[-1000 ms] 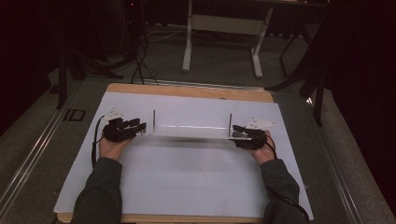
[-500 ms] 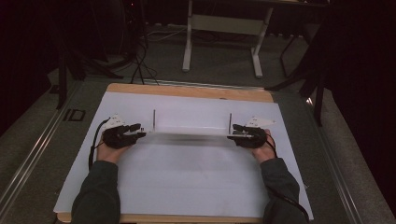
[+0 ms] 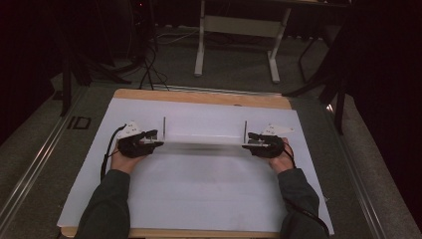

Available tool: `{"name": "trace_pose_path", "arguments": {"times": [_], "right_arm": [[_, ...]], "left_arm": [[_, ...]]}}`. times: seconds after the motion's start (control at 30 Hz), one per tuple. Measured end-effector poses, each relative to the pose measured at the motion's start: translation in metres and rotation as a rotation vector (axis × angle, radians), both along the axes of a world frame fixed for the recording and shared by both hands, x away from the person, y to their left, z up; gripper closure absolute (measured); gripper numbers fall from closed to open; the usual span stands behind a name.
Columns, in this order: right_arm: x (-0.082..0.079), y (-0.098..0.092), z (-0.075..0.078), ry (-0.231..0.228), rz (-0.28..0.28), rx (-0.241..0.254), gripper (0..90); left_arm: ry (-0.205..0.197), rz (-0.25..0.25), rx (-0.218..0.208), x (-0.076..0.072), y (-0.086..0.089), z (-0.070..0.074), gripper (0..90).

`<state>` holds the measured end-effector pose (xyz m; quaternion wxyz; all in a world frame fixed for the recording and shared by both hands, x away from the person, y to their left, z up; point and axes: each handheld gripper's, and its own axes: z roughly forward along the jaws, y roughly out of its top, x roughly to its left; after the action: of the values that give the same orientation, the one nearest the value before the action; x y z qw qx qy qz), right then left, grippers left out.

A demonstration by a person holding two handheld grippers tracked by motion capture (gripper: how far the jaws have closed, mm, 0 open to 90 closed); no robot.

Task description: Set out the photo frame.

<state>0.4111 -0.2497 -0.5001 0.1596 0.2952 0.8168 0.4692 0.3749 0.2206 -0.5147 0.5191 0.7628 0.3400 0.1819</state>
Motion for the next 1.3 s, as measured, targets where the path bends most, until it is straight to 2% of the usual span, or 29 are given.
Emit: {"name": "trace_pose_path", "arguments": {"times": [0.2, 0.3, 0.47, 0.73, 1.0, 1.23, 1.3], "right_arm": [[0.0013, -0.0001, 0.0008, 0.003, -0.002, 0.006, 48.1], [0.0016, 0.0000, 0.0009, 0.004, -0.001, 0.007, 48.0], [0.0023, 0.0000, 0.0012, 0.007, -0.001, 0.009, 48.1], [0.0052, -0.0005, 0.0023, 0.027, 0.001, 0.021, 47.9], [0.0066, -0.0008, 0.0027, 0.029, 0.005, 0.022, 47.6], [0.0067, -0.0030, 0.0013, 0.011, -0.021, 0.035, 34.9], [0.0064, -0.0042, 0.0011, 0.008, -0.022, 0.048, 34.5]], "left_arm": [[-0.043, 0.007, 0.028, -0.0004, -0.0038, 0.0022, 49.5], [-0.040, 0.012, 0.037, 0.0019, -0.0058, 0.0027, 45.7], [-0.036, 0.012, 0.023, 0.0038, -0.0075, 0.0020, 46.9], [-0.062, 0.017, 0.022, 0.0047, -0.0105, 0.0041, 46.4], [-0.056, 0.020, 0.009, 0.0057, -0.0102, 0.0040, 46.3], [-0.053, 0.019, 0.004, 0.0067, -0.0094, 0.0040, 46.2], [-0.054, 0.021, -0.001, 0.0072, -0.0094, 0.0039, 46.2]]}}
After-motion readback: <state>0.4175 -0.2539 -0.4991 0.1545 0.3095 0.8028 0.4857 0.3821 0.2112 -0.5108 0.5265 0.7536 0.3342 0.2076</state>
